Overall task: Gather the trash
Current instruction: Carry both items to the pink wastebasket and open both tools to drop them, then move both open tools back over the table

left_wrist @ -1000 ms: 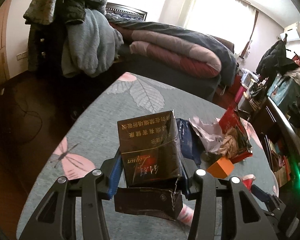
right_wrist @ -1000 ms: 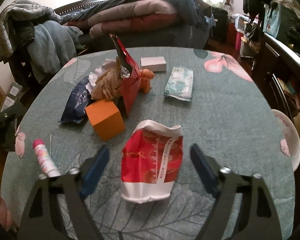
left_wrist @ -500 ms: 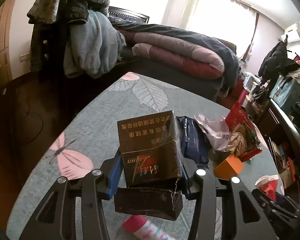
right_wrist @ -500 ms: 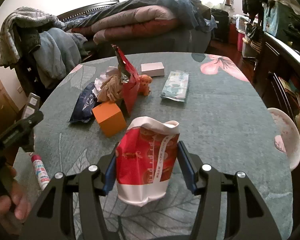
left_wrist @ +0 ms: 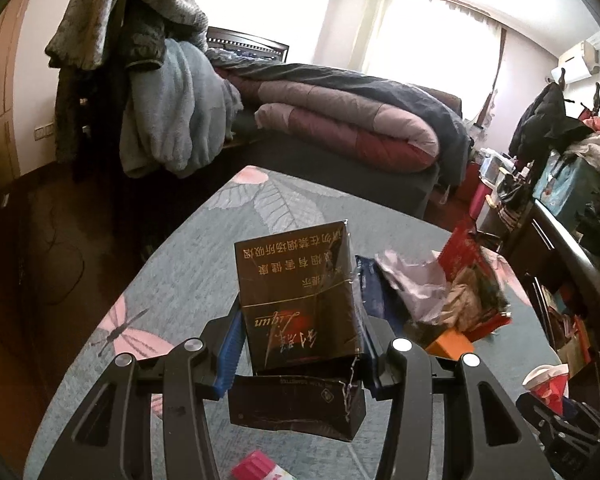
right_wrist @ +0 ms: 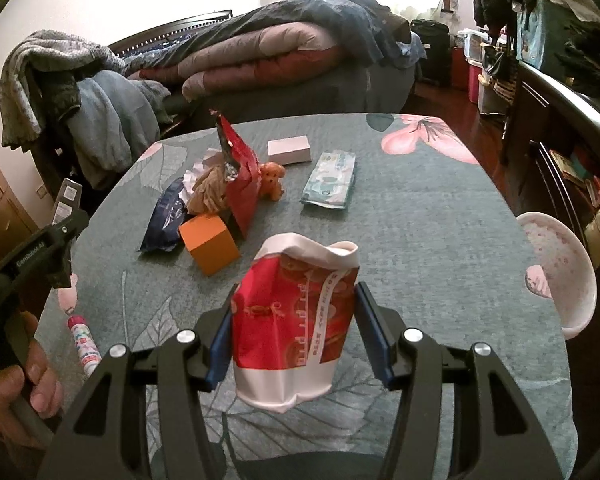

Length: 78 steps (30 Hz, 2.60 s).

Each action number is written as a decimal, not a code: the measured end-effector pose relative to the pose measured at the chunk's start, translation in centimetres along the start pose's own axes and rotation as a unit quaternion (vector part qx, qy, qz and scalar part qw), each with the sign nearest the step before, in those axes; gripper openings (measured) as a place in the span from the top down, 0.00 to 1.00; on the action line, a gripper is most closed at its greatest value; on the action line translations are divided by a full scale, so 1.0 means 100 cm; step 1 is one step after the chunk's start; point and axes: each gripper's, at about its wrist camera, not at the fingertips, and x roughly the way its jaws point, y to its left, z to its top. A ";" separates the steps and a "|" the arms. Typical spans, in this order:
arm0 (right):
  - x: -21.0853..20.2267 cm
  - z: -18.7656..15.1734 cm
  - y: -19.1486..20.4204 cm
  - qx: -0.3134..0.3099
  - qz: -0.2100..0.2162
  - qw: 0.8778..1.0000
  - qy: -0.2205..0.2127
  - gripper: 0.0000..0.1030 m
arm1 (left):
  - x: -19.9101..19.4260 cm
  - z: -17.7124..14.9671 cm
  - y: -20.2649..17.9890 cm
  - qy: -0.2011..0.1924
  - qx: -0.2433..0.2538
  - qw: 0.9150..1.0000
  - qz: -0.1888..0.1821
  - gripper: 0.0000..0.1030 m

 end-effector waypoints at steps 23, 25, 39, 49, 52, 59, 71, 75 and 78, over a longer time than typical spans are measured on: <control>-0.081 -0.024 -0.190 0.139 -0.120 0.981 -0.070 0.46 | -0.033 -0.031 -0.268 0.041 0.198 0.950 -0.238 0.52; -0.084 -0.028 -0.215 0.155 -0.135 0.976 -0.072 0.46 | -0.026 -0.039 -0.299 0.051 0.215 0.941 -0.257 0.52; -0.041 -0.046 -0.326 0.228 -0.134 0.963 -0.055 0.46 | 0.041 -0.078 -0.432 0.120 0.277 0.906 -0.295 0.52; -0.005 -0.052 -0.349 0.229 -0.122 0.965 -0.045 0.46 | 0.094 -0.094 -0.469 0.195 0.274 0.896 -0.288 0.52; 0.006 -0.051 -0.356 0.229 -0.117 0.965 -0.041 0.44 | 0.102 -0.098 -0.475 0.211 0.274 0.893 -0.286 0.50; 0.011 -0.050 -0.363 0.223 -0.137 0.964 -0.051 0.35 | 0.103 -0.093 -0.480 0.205 0.260 0.897 -0.294 0.23; -0.006 -0.049 -0.360 0.233 -0.149 0.960 -0.052 0.30 | 0.064 -0.068 -0.453 0.175 0.244 0.907 -0.297 0.18; -0.035 -0.046 -0.342 0.226 -0.195 0.953 -0.059 0.18 | 0.034 -0.057 -0.433 0.145 0.245 0.913 -0.291 0.12; -0.056 -0.045 -0.326 0.225 -0.217 0.947 -0.070 0.12 | 0.009 -0.048 -0.411 0.121 0.245 0.918 -0.286 0.08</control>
